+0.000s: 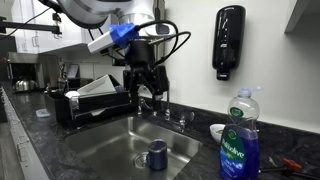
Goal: Move the mug from the sink to the counter
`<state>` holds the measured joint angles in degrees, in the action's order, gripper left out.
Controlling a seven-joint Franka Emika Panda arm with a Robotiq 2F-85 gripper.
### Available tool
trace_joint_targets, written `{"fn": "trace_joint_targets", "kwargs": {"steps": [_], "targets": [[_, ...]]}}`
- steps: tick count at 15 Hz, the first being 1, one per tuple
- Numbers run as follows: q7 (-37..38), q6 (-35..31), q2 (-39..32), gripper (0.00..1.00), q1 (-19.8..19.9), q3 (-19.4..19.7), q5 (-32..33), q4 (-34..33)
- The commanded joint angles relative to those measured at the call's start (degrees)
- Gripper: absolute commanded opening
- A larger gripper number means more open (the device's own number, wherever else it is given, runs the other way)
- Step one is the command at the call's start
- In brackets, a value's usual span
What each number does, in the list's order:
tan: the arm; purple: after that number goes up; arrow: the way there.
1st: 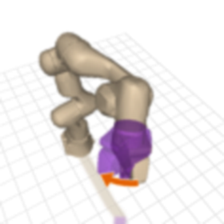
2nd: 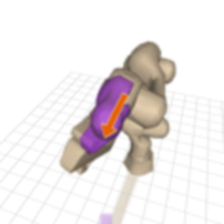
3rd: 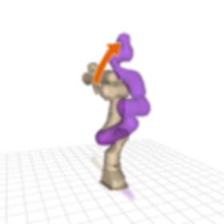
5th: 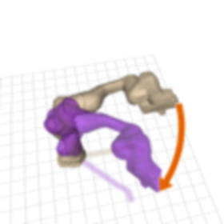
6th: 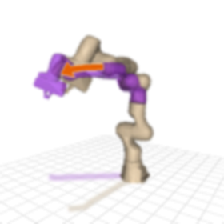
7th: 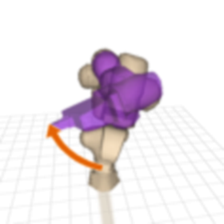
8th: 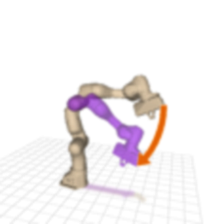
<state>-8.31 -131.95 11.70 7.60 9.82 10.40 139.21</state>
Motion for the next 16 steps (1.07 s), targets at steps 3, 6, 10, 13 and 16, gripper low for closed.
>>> {"fn": "trace_joint_targets", "kwargs": {"steps": [3,6,10,13,16], "targets": [[4.6,-6.0,-7.9,1.0,-3.3,-4.2,-3.3,-1.6],[3.0,-8.5,-11.9,1.0,-4.9,-5.6,-6.6,-1.9],[0.3,-14.5,-17.6,1.0,-5.6,-7.0,-8.8,-2.3],[-0.5,-19.9,-21.7,1.0,-5.7,-7.7,-7.7,-2.4],[0.6,-25.1,-25.9,1.0,-5.9,-8.0,-6.3,-3.0]]}}
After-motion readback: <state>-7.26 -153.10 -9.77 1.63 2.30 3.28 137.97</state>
